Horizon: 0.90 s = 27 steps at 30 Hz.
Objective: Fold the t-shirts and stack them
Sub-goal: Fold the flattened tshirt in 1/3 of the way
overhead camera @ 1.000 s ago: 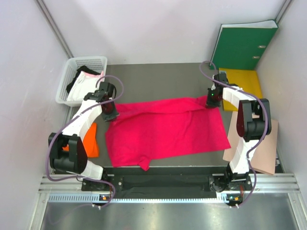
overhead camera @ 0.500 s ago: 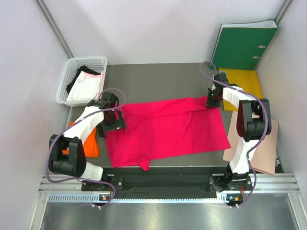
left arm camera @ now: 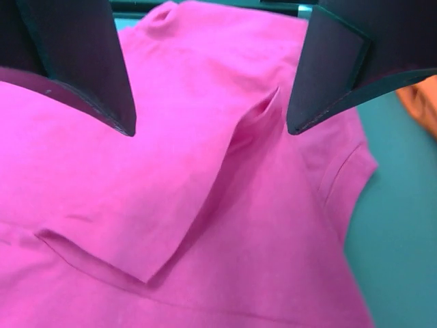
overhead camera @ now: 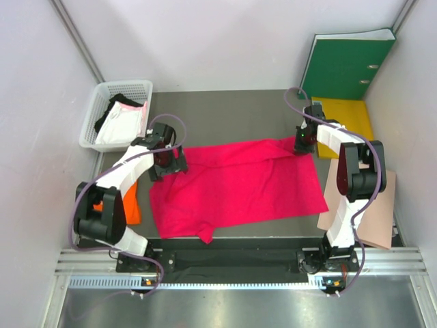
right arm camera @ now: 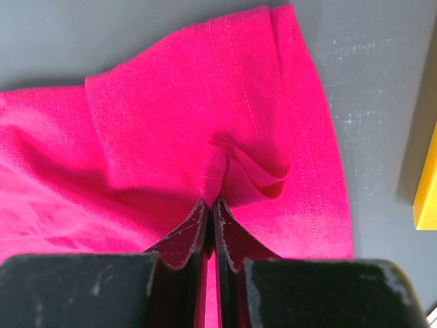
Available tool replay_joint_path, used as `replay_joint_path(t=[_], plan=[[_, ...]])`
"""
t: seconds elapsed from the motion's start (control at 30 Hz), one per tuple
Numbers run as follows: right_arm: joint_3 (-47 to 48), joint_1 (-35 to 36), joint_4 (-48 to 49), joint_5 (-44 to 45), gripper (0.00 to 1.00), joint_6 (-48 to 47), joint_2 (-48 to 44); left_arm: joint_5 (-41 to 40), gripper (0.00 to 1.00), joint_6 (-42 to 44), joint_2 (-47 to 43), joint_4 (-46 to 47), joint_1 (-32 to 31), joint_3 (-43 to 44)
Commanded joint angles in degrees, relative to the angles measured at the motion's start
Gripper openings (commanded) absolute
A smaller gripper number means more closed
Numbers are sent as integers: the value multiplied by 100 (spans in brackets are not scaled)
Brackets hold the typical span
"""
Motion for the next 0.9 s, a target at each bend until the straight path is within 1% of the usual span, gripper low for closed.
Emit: replay_joint_path(t=[0.0,0.03,0.07,0.1,0.17,0.2,0.37,0.43,0.47,0.5,0.53,0.57,0.73,0.87], plan=[[259,-45,-6,-41,4,-29,35,56,91,79,310,644,-15,185],[259,-45,-15,-50,4,-38,35,109,86,88,458,706,-15,221],[259,-45,-15,-58,4,-56,27,135,78,88,529,759,-15,230],[259,-45,-24,-58,4,-47,35,222,72,105,582,847,-15,273],[268,-45,-24,-58,4,-56,35,276,65,141,776,909,-24,317],[276,-45,-15,-58,4,-56,35,320,62,167,907,926,-32,353],[294,-54,-24,-76,4,-56,18,338,61,237,1233,988,-94,371],[294,-45,-24,-67,4,-56,18,338,58,246,1329,1049,-129,327],[285,-45,-24,-59,4,-56,0,338,50,264,1356,1067,-147,335],[285,-45,-24,-58,4,-56,0,338,37,246,1374,1058,-164,335],[277,-54,-24,-50,4,-64,0,338,6,246,1356,1067,-182,353],[277,-54,-24,-50,4,-65,-9,338,0,246,1339,1006,-234,405],[259,-45,-15,-58,4,-65,18,285,0,272,856,778,-515,634],[268,-54,3,-85,4,-47,79,337,0,273,548,470,-1033,713]])
